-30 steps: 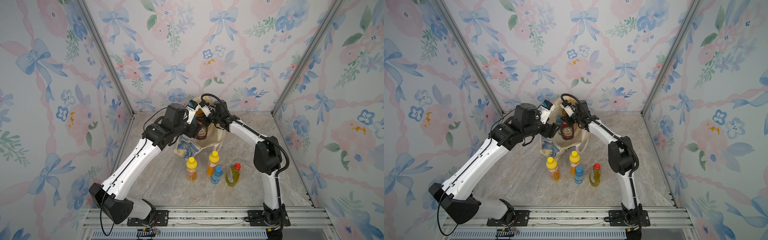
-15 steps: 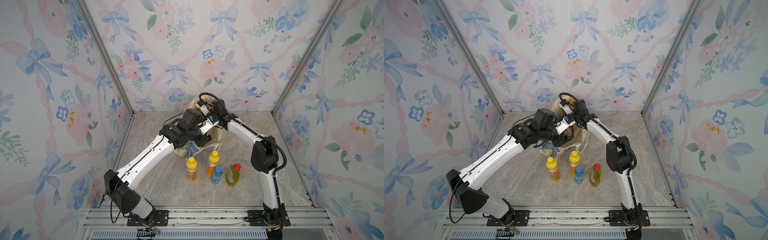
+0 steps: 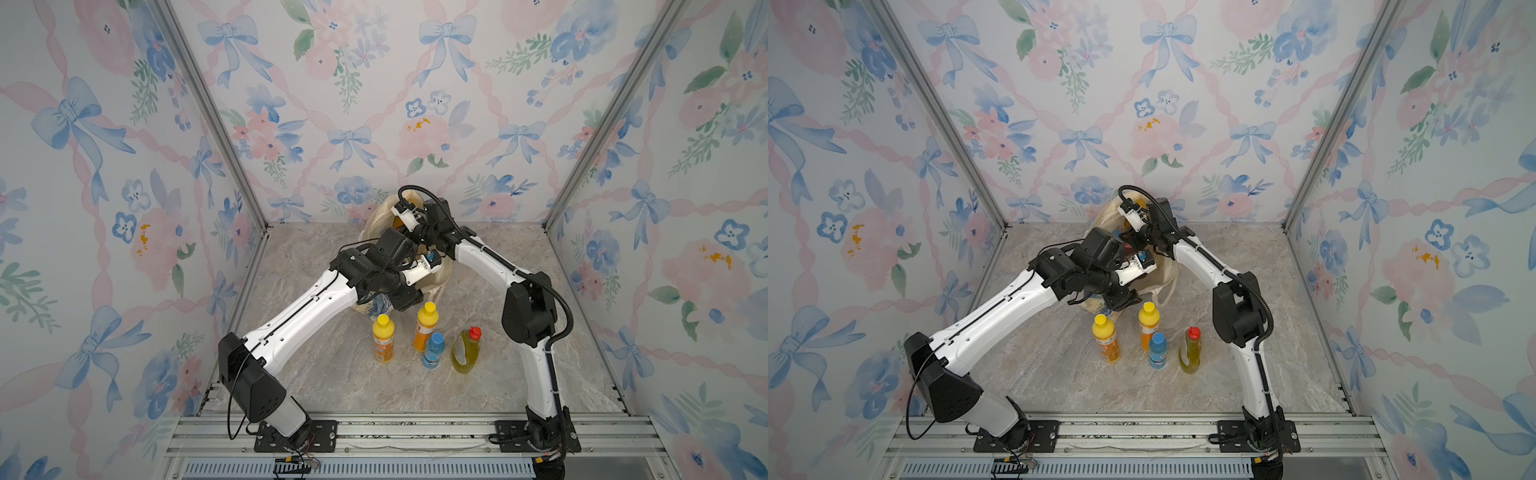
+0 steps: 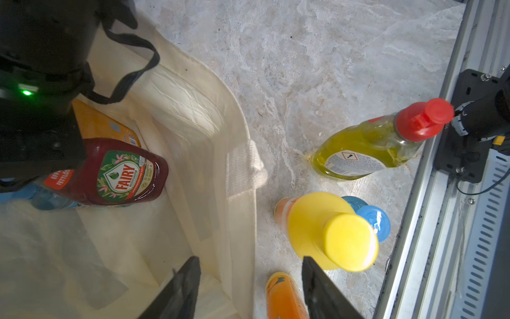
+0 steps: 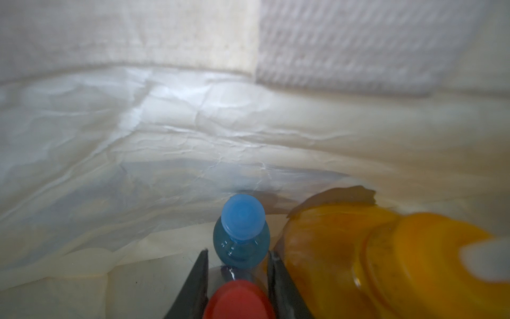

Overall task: Pack dish soap into the shopping bag
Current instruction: Place the bottle of dish soap in the shopping bag, then adjust the shopping bag at the center of the board.

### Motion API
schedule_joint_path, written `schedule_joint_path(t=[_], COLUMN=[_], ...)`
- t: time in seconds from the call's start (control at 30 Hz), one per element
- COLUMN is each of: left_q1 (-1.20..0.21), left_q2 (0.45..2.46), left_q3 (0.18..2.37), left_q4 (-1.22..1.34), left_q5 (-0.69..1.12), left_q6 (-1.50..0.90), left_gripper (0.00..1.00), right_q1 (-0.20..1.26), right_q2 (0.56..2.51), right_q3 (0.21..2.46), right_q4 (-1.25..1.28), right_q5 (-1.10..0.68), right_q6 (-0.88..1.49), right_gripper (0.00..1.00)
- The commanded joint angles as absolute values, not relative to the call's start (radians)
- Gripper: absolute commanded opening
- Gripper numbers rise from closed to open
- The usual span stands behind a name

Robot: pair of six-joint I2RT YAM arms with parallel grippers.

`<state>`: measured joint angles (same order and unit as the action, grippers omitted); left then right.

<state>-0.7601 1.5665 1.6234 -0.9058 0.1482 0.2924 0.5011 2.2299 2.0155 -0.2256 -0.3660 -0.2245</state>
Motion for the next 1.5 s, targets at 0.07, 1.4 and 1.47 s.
schedule_joint_path(t=[0.07, 1.4, 1.47], left_q1=[-0.766, -0.611, -0.599], left_q2=[1.592, 1.430, 1.412], left_q3=[1.619, 1.479, 1.468], left_q4=[-0.946, -0.805, -0.780], left_q5=[0.040, 0.065, 0.087], left_q6=[0.293, 0.267, 0.261], left_gripper=[0.61, 0.00, 0.00], right_q1=[0.502, 0.456, 0.462], right_q2=[2.202, 2.101, 2.108], right_q3=[2.022, 1.801, 1.804], right_q4=[-0.155, 0.217, 0.208], right_q5=[-0.352, -0.523, -0.521], right_q6=[-0.224, -0.110, -0.121], right_gripper=[0.00, 0.00, 0.00])
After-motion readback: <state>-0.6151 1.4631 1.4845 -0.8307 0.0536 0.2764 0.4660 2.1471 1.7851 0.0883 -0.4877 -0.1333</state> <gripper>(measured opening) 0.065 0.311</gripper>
